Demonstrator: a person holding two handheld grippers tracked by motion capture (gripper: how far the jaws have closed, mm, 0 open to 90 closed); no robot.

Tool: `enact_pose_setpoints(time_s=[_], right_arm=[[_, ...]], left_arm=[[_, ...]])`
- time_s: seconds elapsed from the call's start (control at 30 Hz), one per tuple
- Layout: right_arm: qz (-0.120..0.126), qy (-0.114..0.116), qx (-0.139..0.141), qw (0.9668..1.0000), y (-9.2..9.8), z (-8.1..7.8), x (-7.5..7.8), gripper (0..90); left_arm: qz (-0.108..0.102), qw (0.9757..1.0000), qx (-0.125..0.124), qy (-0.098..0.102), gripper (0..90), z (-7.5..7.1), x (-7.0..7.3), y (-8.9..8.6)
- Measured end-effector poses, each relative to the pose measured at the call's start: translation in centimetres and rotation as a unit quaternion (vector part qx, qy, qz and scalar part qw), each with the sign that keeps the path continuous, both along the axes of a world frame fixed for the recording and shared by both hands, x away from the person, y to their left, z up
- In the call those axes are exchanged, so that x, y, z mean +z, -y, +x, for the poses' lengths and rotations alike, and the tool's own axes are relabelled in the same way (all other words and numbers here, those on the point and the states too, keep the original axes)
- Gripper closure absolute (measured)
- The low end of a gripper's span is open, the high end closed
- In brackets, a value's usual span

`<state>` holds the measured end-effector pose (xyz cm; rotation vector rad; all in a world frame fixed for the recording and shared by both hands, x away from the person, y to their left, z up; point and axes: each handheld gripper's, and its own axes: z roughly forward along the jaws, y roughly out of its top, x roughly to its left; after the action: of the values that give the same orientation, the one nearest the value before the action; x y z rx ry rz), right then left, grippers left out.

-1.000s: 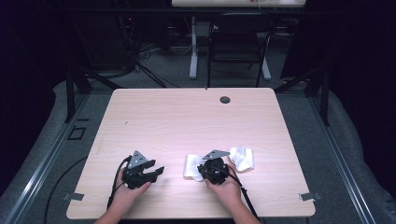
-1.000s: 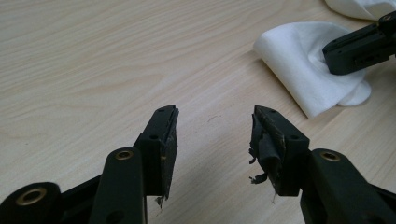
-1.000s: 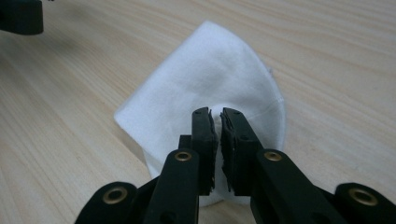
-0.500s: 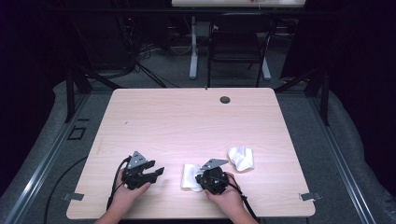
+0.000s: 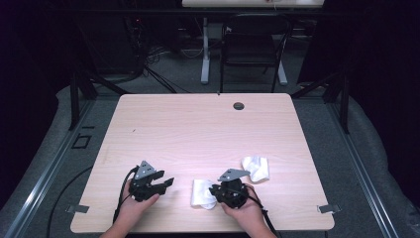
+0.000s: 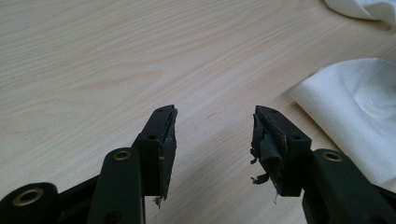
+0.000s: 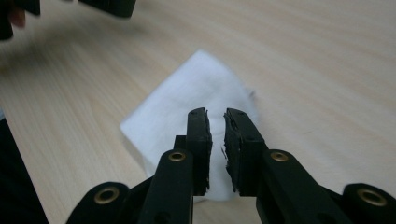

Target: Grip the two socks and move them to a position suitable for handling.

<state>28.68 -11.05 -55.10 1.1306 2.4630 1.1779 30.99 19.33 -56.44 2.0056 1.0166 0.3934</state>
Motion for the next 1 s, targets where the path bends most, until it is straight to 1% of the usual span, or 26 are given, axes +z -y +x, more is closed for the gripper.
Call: enact_pose_setpoints(time_s=[0.03,0.1,0.13,0.17,0.2,0.27,0.3,0.33,0.37,0.4,0.43,0.47,0.57,0.6,0.63,0.67,0.7,0.73,0.77,0.8,0.83,0.9,0.93,0.97,1.0], right_arm=[[0.004,0.009,-0.010,0.9999,0.6,0.2,0.4,79.9],[0.002,0.018,-0.035,0.9992,2.0,0.8,0.9,80.7],[0.001,0.017,-0.048,0.9987,2.8,1.1,1.0,81.2],[0.001,0.017,-0.048,0.9987,2.8,1.1,1.0,81.2],[0.003,0.016,-0.061,0.9980,3.5,1.4,1.0,81.7],[-0.002,0.019,-0.090,0.9957,5.0,2.1,0.8,82.3],[-0.010,0.017,-0.100,0.9948,5.6,2.4,0.6,82.6],[-0.014,0.016,-0.117,0.9929,6.4,2.8,0.4,83.0],[-0.020,0.016,-0.124,0.9919,6.9,3.0,0.4,83.2],[-0.017,0.017,-0.134,0.9907,7.3,3.1,0.3,83.3],[-0.013,0.019,-0.140,0.9899,7.7,3.3,0.3,83.4],[-0.013,0.019,-0.140,0.9899,7.7,3.3,0.3,83.4],[-0.007,0.020,-0.158,0.9872,8.8,3.8,0.5,83.5],[-0.009,0.020,-0.171,0.9850,9.4,4.0,0.5,83.5],[-0.009,0.020,-0.171,0.9850,9.4,4.0,0.5,83.5],[-0.021,0.019,-0.182,0.9829,9.9,4.2,0.1,83.6],[-0.021,0.019,-0.182,0.9829,9.9,4.2,0.1,83.6],[-0.027,0.015,-0.191,0.9810,10.2,4.4,-0.3,83.2],[-0.027,0.015,-0.191,0.9810,10.2,4.4,-0.3,83.2],[-0.026,0.007,-0.197,0.9800,10.4,4.6,-0.7,82.4],[-0.030,0.003,-0.200,0.9793,10.4,4.7,-0.9,82.0],[-0.032,0.003,-0.201,0.9790,10.4,4.8,-1.2,82.0],[-0.036,-0.006,-0.202,0.9787,10.3,5.0,-1.6,82.2],[-0.036,-0.006,-0.202,0.9787,10.3,5.0,-1.6,82.2],[-0.037,-0.010,-0.202,0.9787,10.0,5.1,-2.0,82.7]], left_arm=[[-0.001,1.0000,0.001,-0.001,49.8,0.0,0.0,0.0],[-0.001,1.0000,0.000,0.000,49.8,0.0,0.0,0.0],[-0.001,1.0000,0.000,0.000,49.8,0.0,0.0,0.0],[-0.001,1.0000,0.000,0.000,49.8,0.0,0.0,0.0],[0.000,1.0000,-0.001,0.000,49.8,0.0,0.0,0.0],[0.000,1.0000,-0.001,0.000,49.8,0.0,-0.1,0.1],[0.000,1.0000,-0.001,-0.001,49.8,0.1,-0.1,0.1],[0.001,1.0000,-0.001,-0.003,49.8,0.1,-0.2,0.1],[0.002,1.0000,-0.001,-0.002,49.8,0.1,-0.2,0.1],[0.001,1.0000,-0.001,-0.003,49.8,0.1,-0.2,0.2],[0.003,1.0000,0.000,-0.003,49.8,0.1,-0.2,0.2],[0.003,1.0000,0.000,-0.003,49.8,0.1,-0.2,0.2],[0.002,1.0000,0.000,-0.003,49.8,0.1,-0.2,0.1],[0.002,1.0000,0.000,-0.003,49.8,0.1,-0.2,0.1],[0.002,1.0000,0.000,-0.003,49.8,0.1,-0.2,0.1],[0.000,1.0000,0.001,-0.004,49.8,0.1,-0.2,0.1],[0.000,1.0000,0.001,-0.004,49.8,0.1,-0.2,0.1],[0.000,1.0000,0.001,-0.006,49.8,0.1,-0.2,0.1],[0.000,1.0000,0.001,-0.006,49.7,0.1,-0.2,0.1],[0.000,1.0000,0.000,-0.005,49.7,0.1,-0.2,0.1],[0.000,1.0000,0.000,-0.004,49.7,0.1,-0.2,0.1],[0.000,1.0000,0.000,-0.004,49.6,0.1,-0.2,0.1],[0.000,1.0000,0.001,-0.007,49.6,0.1,-0.2,0.1],[0.000,1.0000,0.001,-0.007,49.6,0.1,-0.2,0.1],[-0.001,1.0000,0.001,-0.006,49.6,0.2,-0.2,0.1]])
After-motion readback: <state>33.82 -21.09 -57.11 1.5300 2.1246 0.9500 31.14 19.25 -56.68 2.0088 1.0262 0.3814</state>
